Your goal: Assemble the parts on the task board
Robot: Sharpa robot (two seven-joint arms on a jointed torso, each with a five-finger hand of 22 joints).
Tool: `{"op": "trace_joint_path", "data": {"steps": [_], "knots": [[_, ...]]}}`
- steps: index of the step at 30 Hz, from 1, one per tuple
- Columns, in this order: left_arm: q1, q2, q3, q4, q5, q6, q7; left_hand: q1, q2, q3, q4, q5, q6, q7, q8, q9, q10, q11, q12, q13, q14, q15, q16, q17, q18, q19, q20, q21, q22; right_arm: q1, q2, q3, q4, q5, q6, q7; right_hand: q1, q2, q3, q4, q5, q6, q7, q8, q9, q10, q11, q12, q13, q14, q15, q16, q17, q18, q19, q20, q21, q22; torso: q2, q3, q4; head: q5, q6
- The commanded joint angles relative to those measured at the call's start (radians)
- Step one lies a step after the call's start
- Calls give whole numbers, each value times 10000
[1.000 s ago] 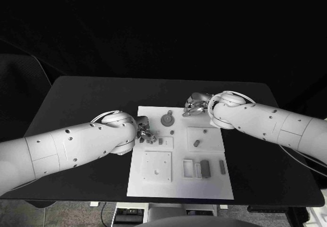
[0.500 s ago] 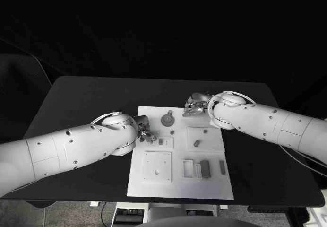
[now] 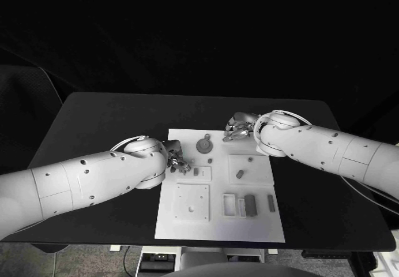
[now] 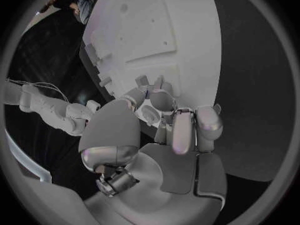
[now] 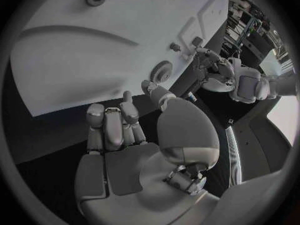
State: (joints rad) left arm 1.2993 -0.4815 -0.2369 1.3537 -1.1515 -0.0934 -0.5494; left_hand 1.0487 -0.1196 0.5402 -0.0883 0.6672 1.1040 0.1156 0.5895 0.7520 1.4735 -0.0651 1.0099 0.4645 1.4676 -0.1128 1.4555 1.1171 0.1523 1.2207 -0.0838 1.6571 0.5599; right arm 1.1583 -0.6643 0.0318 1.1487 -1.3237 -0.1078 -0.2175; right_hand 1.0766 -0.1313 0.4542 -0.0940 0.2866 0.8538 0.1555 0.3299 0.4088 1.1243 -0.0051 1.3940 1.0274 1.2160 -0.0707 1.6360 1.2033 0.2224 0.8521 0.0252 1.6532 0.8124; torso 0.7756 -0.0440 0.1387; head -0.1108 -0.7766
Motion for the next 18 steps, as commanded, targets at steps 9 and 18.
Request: {"op": "trace_joint_path", "data": {"steps": [9,18], "knots": [[-95,80,-2,-103,36,320,-58,189,89,480,-430,-1,2763,-888,93,34,892,-165,96,28,1003,-198,96,35,1073,79,16,1156,29,-5,-7,3,27,-26,115,73,-110,-31,70,2,26,16,92,1,-11,36,-1,66,-15,-14,-39,22,-7,194,-20,-20,162,-16,0,1,0,-11,-28],[-147,110,-2,-103,20,393,-47,86,-8,373,-383,-156,2778,-897,180,65,919,-176,150,64,1036,-200,151,72,1082,126,24,1195,52,-6,-17,3,27,-23,117,72,-112,-31,70,3,26,16,92,1,-12,36,-1,66,-15,-10,-39,24,-4,194,-20,-20,162,-17,1,0,-2,-26,-66]]}}
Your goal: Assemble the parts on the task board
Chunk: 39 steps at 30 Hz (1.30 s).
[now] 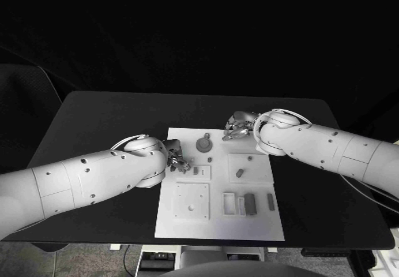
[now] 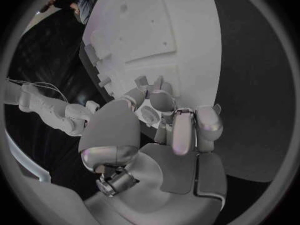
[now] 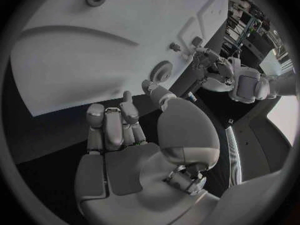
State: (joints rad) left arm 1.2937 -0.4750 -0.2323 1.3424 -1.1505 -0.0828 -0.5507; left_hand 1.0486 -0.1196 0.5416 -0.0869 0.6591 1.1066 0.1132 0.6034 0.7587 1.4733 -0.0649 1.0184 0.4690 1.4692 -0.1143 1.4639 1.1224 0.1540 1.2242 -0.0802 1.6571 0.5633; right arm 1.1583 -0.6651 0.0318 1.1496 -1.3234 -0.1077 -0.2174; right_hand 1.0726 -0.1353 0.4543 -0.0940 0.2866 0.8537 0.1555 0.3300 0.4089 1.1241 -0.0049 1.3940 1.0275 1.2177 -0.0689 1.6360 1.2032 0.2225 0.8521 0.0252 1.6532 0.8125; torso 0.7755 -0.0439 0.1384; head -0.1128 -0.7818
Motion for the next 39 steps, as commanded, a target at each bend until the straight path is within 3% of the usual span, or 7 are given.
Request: {"op": "trace_joint_path", "data": {"steps": [1,5,7,10,33,39], "knots": [[-95,46,-49,11,53,306,-41,60,-28,327,-387,-150,2755,-878,71,9,926,-182,83,30,1027,-186,83,31,1069,102,-11,1202,23,-5,-8,3,18,-26,114,70,-73,9,70,3,26,16,92,1,-12,38,-3,66,-17,-36,-57,21,-11,194,-20,-20,162,-17,1,0,3,-6,-20],[-97,30,-49,41,43,426,-57,-4,-66,247,-363,-443,2746,-895,160,41,929,-195,133,66,1037,-188,126,65,1077,129,-8,1211,36,-5,-16,3,25,-25,119,70,-74,9,70,3,26,16,92,1,-12,38,-3,66,-17,-34,-57,22,-9,194,-20,-20,162,-18,-2,2,5,-11,-32],[-98,19,-49,61,36,517,-64,-100,-129,146,-330,-839,2703,-904,252,67,908,-201,174,101,1033,-189,157,95,1078,143,-5,1205,46,-6,-17,3,29,-25,121,70,-74,9,70,3,26,16,92,1,-12,38,-3,66,-17,-50,-57,16,-26,194,-20,-20,162,-18,-1,2,6,-16,-45],[-99,6,-49,91,-17,533,-68,-137,-163,107,-322,-956,2688,-905,278,73,900,-202,186,111,1031,-189,165,103,1078,145,-4,1204,49,-6,-17,3,30,-25,123,70,-75,9,70,4,26,16,92,1,-13,38,-3,66,-17,-24,-57,25,0,194,-20,-20,162,-18,1,0,2,-6,-50],[-109,-8,-49,25,-213,421,-86,-427,-238,-325,-322,-1275,2647,-908,436,123,894,-209,277,177,1043,-192,230,155,1078,172,-2,1223,79,-14,-45,3,52,-25,110,67,-80,10,72,5,26,16,92,2,-13,38,-4,66,-19,-24,-57,26,-2,194,-20,-20,163,-20,1,2,2,-12,-63],[-109,-6,-48,23,-130,447,-111,-41,55,-175,-427,-952,2655,-984,599,163,907,-259,360,234,1070,-198,287,198,1078,201,-38,1219,99,-15,-41,3,55,-25,106,66,-81,10,72,5,26,16,92,2,-13,38,-4,67,-20,-39,-57,20,-18,194,-20,-20,163,-20,0,4,1,-8,-62]]}}
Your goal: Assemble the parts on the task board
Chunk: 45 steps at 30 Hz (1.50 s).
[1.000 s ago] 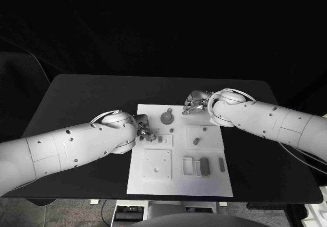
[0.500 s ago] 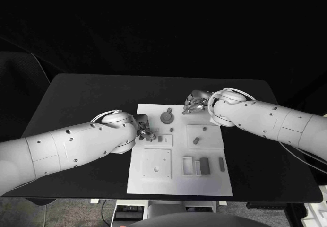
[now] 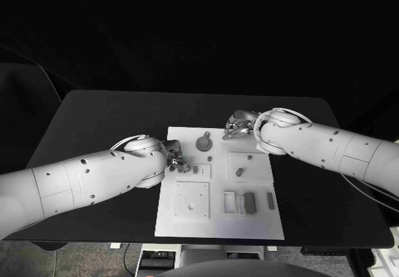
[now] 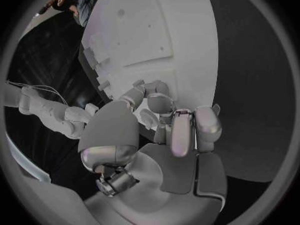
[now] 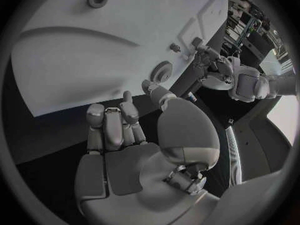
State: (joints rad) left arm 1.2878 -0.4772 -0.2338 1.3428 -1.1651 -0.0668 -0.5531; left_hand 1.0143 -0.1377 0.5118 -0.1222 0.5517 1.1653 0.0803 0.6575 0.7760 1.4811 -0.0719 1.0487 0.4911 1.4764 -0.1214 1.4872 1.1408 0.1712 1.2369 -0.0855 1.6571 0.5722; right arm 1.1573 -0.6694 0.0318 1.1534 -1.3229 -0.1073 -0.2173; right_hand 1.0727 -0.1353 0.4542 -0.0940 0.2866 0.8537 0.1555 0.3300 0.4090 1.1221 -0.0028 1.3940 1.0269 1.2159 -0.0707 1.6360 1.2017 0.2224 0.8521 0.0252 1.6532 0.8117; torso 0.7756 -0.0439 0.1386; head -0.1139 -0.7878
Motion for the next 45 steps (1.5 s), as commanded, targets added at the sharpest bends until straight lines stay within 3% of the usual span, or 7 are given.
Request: {"op": "trace_joint_path", "data": {"steps": [1,9,20,25,31,33,45], "knots": [[-50,19,-33,12,37,303,-96,383,277,181,-78,169,2067,-662,80,-8,829,-194,67,21,999,-125,62,19,906,75,12,1216,14,-6,-1,3,18,-29,101,66,-81,10,73,5,26,16,91,2,-14,58,-24,67,-14,-17,-39,22,1,195,-20,-20,163,-13,-2,5,0,4,-2],[-50,27,-33,4,182,375,-178,548,383,326,-81,231,2060,-673,121,-9,830,-202,81,33,1005,-123,76,31,906,79,11,1213,20,-6,3,3,17,-29,104,66,-82,10,74,5,26,16,91,2,-15,58,-24,67,-15,-17,-39,22,0,195,-20,-20,163,-14,0,2,1,9,-4],[-50,47,-32,-47,485,333,-188,343,327,245,85,96,2061,-643,178,-8,844,-183,107,52,1019,-113,99,47,895,106,38,1230,38,-7,-1,3,15,-29,107,66,-83,10,75,4,26,16,91,2,-15,58,-24,67,-16,-9,-39,25,8,195,-21,-20,164,-15,0,2,0,12,8],[-50,49,-31,-107,490,178,-183,-463,140,-375,301,-616,1930,-612,316,-29,784,-169,117,80,993,-116,90,63,906,111,62,1209,69,-8,-1,3,20,-29,109,67,-83,10,75,4,26,16,91,2,-15,58,-24,67,-16,-21,-39,20,-5,195,-21,-20,164,-15,-2,-1,2,10,14],[-51,31,-30,-138,453,20,-168,-743,129,-525,427,-854,1860,-599,338,-50,741,-161,98,75,972,-120,57,53,906,96,60,1178,64,-11,-7,3,15,-29,110,68,-84,10,76,4,26,15,91,2,-15,58,-24,67,-16,-29,-39,17,-14,195,-21,-20,164,-15,2,0,-3,2,24],[-51,36,-30,-155,451,1,-164,-958,70,-649,495,-1291,1812,-602,383,-68,720,-164,93,77,961,-126,30,46,906,83,46,1155,61,-12,-7,3,17,-29,113,69,-84,10,76,4,26,15,91,2,-15,58,-24,67,-17,-29,-39,18,-14,195,-21,-20,164,-16,2,-1,-5,-2,26],[-51,61,-29,-200,523,-224,-71,-1457,-48,-826,739,-2566,1729,-618,494,-130,687,-175,78,77,947,-133,-19,40,906,51,13,1102,46,-14,-3,3,19,-29,124,65,-85,10,77,3,27,14,91,2,-16,58,-25,67,-18,-28,-39,18,-14,196,-21,-20,164,-17,-2,-1,0,-6,38]]}}
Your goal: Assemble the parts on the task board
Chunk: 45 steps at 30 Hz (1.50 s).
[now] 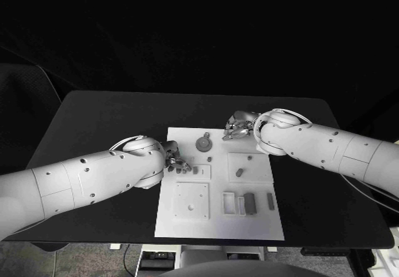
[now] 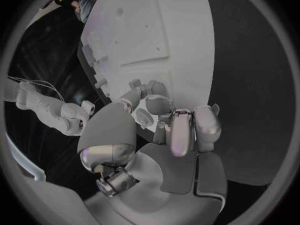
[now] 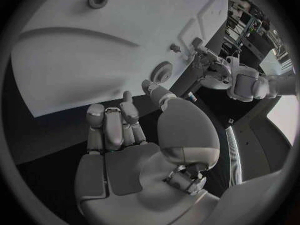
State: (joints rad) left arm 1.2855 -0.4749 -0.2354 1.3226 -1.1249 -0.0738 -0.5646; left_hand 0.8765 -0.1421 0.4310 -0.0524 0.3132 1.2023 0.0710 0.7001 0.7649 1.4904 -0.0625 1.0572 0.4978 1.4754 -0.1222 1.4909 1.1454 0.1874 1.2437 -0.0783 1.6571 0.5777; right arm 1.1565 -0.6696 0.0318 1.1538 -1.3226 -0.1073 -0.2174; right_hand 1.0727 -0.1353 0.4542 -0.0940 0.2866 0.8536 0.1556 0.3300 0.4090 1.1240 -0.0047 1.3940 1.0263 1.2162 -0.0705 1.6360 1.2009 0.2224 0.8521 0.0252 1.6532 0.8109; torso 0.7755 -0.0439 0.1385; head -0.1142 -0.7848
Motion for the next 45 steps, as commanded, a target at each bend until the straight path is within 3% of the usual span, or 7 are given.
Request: {"op": "trace_joint_path", "data": {"steps": [1,12,16,25,30,40,45], "knots": [[-28,41,-13,-2,131,-178,53,-86,-4,-19,45,-227,1354,-525,69,-21,591,-269,-8,9,956,-125,-58,-6,744,-19,-60,1101,-10,-6,-2,2,14,-32,130,64,-85,9,77,3,27,15,90,2,-16,38,-5,67,-12,-32,-41,18,-8,195,-21,-20,164,-9,1,-1,1,-3,10],[-28,-40,-10,-56,222,-651,273,-81,9,-10,44,-281,1342,-525,69,-26,583,-269,-12,8,952,-126,-63,-7,744,-22,-63,1097,-11,-7,-6,2,11,-32,131,67,-86,9,78,3,27,15,90,1,-17,38,-5,67,-12,-27,-41,19,-3,195,-21,-20,164,-9,1,2,-2,-1,23],[-27,-115,-8,-43,472,-847,407,-27,-17,54,-27,-501,874,-381,-116,-148,176,-151,-242,-85,711,-113,-323,-123,744,-215,-79,958,-72,-8,-21,2,14,-32,118,62,-87,9,78,3,27,14,91,1,-17,38,-5,67,-12,-29,-41,19,-6,195,-21,-20,165,-10,0,3,-2,-11,41],[-24,-251,-3,45,868,-1035,538,97,72,148,-112,-405,670,-303,-198,-210,0,-88,-333,-119,595,-111,-457,-186,744,-326,-84,887,-108,-11,-35,2,11,-31,67,78,-88,9,79,3,27,13,91,1,-18,38,-6,67,-13,-37,-41,16,-15,195,-22,-20,165,-10,-3,4,4,-20,65],[-24,-249,2,-1,1502,-1308,839,176,172,271,-188,-253,117,-84,-480,-393,-473,96,-620,-237,388,-88,-710,-306,744,-530,-50,771,-181,-13,-50,2,10,-23,57,80,-88,9,79,3,27,12,91,1,-18,37,-6,67,-14,-27,-41,20,-5,195,-22,-20,165,-11,-1,-5,3,-33,95],[-22,-352,5,-107,1997,-2051,1325,159,166,297,-218,-279,-292,78,-700,-533,-877,263,-854,-333,145,-57,-925,-397,736,-766,-4,636,-258,-15,-76,2,24,3,-45,127,-89,9,80,2,27,11,91,0,-18,37,-6,67,-15,-51,-41,11,-31,196,-22,-20,165,-12,-6,3,8,-54,110],[-19,-431,8,-124,2215,-2588,1840,510,365,520,-475,-216,-1053,349,-1049,-746,-1806,635,-1335,-545,-424,27,-1470,-675,629,-1331,95,336,-445,-16,-109,2,32,115,-195,217,-89,10,81,2,27,11,91,0,-18,37,-6,67,-15,-15,-41,24,6,196,-22,-20,165,-12,-1,4,-2,-67,136]]}}
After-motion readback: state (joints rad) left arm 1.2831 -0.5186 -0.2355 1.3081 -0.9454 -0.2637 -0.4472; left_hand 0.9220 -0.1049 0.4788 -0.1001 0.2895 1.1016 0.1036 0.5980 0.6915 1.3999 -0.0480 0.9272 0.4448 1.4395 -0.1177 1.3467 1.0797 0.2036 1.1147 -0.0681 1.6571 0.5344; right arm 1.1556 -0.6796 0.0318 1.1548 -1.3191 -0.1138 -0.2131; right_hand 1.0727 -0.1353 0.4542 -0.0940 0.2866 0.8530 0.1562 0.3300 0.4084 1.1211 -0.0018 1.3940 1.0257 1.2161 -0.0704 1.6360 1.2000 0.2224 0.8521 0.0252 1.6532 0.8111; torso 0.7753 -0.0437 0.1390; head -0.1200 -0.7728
